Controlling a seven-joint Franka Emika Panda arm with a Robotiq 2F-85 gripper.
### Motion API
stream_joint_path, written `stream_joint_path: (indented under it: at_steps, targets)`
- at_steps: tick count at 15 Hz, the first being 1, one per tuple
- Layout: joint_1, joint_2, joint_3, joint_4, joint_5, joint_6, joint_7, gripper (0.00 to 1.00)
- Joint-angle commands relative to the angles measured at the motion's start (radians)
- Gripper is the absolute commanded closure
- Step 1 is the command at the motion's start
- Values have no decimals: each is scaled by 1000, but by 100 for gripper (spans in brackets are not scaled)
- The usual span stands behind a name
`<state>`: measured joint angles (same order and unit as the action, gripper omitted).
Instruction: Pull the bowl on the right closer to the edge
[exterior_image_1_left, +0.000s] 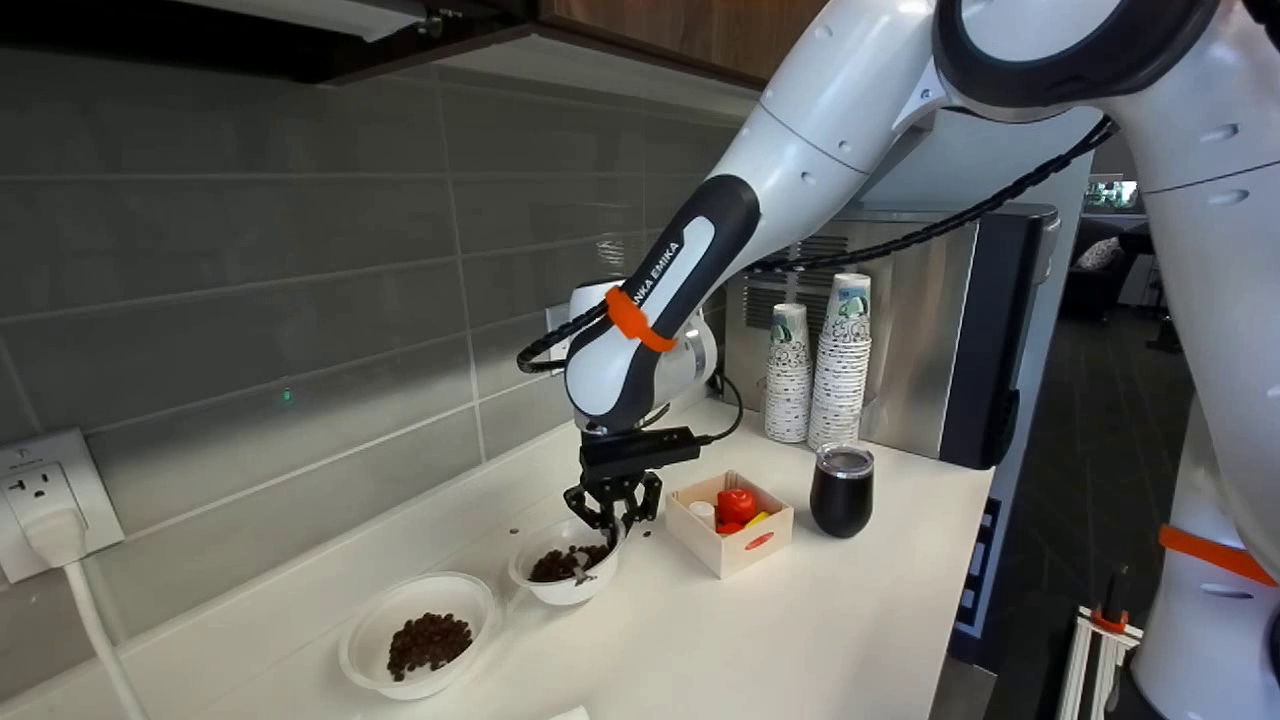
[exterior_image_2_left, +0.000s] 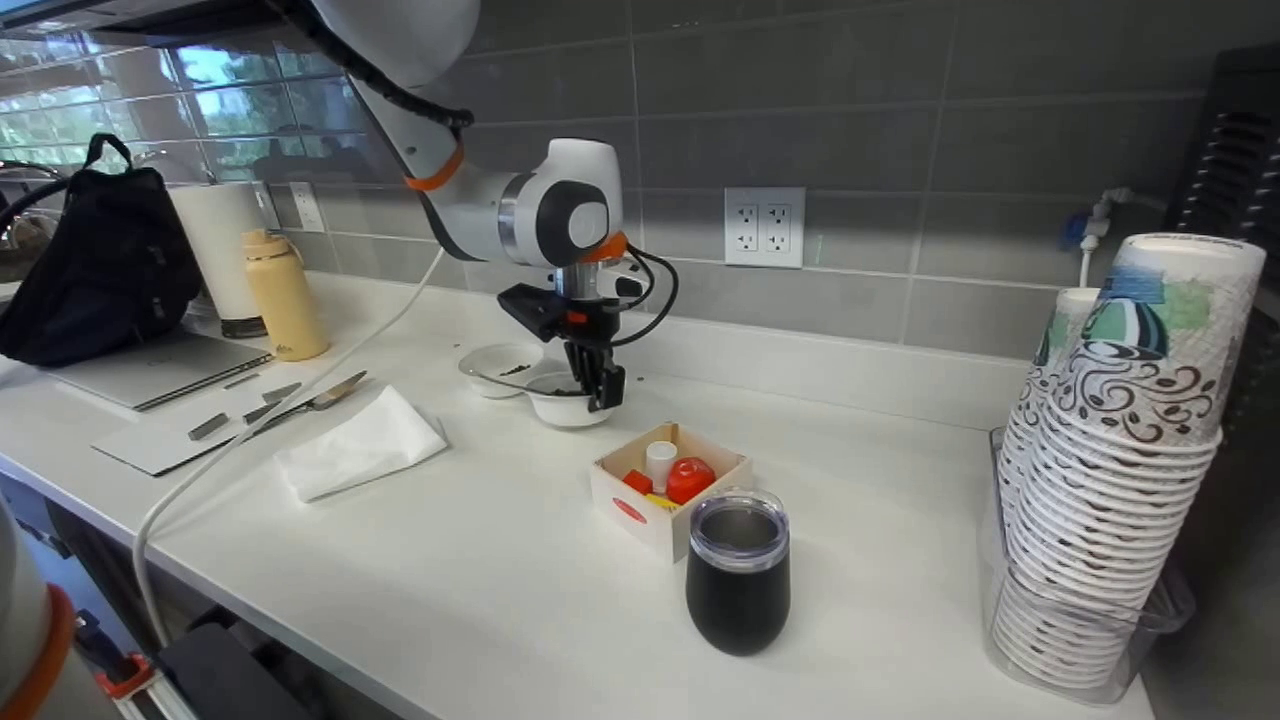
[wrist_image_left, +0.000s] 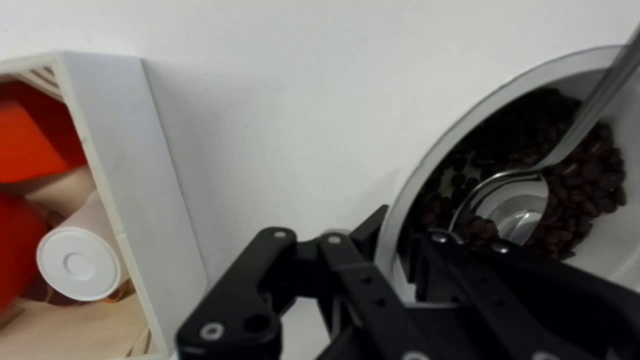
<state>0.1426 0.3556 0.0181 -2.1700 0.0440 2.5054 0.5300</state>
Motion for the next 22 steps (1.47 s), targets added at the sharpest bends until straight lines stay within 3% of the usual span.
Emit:
stream_joint_path:
  at_steps: [1, 8, 19, 20, 22]
  targets:
    - [6, -120, -2, -164, 13, 24, -24, 98]
    - [-12, -259, 6, -371, 14, -14, -16, 98]
    - [-35, -346, 15, -500, -23, -106, 11, 98]
    - [-36, -349, 17, -502, -24, -115, 2, 69]
    - [-39, -351, 19, -508, -34, -138, 0, 63]
